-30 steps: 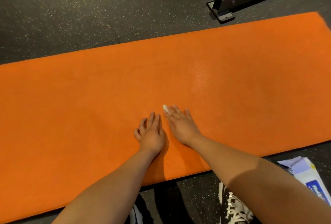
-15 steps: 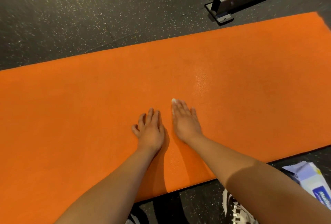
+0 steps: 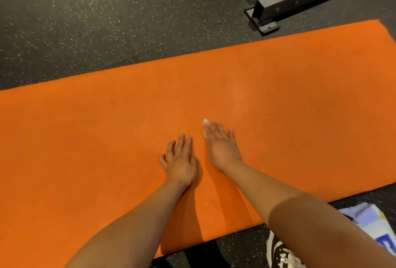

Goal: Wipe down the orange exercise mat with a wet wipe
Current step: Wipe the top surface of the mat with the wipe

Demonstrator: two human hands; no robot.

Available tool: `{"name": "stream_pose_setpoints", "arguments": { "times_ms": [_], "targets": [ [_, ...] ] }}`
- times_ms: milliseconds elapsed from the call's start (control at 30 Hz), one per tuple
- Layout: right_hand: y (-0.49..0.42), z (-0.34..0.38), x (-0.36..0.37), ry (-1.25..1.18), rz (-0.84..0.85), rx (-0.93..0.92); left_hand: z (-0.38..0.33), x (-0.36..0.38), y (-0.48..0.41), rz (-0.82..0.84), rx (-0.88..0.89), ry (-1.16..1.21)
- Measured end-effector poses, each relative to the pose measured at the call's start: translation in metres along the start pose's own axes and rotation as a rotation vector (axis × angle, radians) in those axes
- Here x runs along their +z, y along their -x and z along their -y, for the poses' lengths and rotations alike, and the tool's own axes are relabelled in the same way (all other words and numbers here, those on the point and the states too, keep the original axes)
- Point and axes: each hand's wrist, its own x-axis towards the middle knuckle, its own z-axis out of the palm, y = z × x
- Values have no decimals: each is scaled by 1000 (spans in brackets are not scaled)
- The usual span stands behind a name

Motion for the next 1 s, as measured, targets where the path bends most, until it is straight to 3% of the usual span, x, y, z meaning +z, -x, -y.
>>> {"name": "stream_pose_setpoints", "arguments": {
  "times_ms": [67, 133, 200, 300, 367, 533, 600, 800, 1000],
  "targets": [
    [-7, -13, -9, -49, -77, 181, -4, 0, -1, 14, -3, -3],
    [-10, -9, -11, -55, -82, 245, -6, -2, 0, 19, -12, 5],
    [-8, 10, -4, -53, -25, 126, -5, -5, -1, -12, -22, 9],
    [-4, 30, 3, 18, 114, -196, -9, -11, -6, -90, -59, 11],
    [-9, 25, -2, 58, 111, -246, -14, -13, -9, -89, -82, -3],
    [-27, -15, -17, -18, -46, 127, -19, -10, -20, -104, -58, -72],
    [-31, -12, -16, -28, -76, 182, -24, -12, -29, -117, -42, -58],
    [-33, 17, -6, 4, 23, -180, -36, -27, -58, -152, 5, -72],
    [-61, -29, -32, -32, -115, 223, -30, -25, -71, -75, 8, -87]
  ]
}}
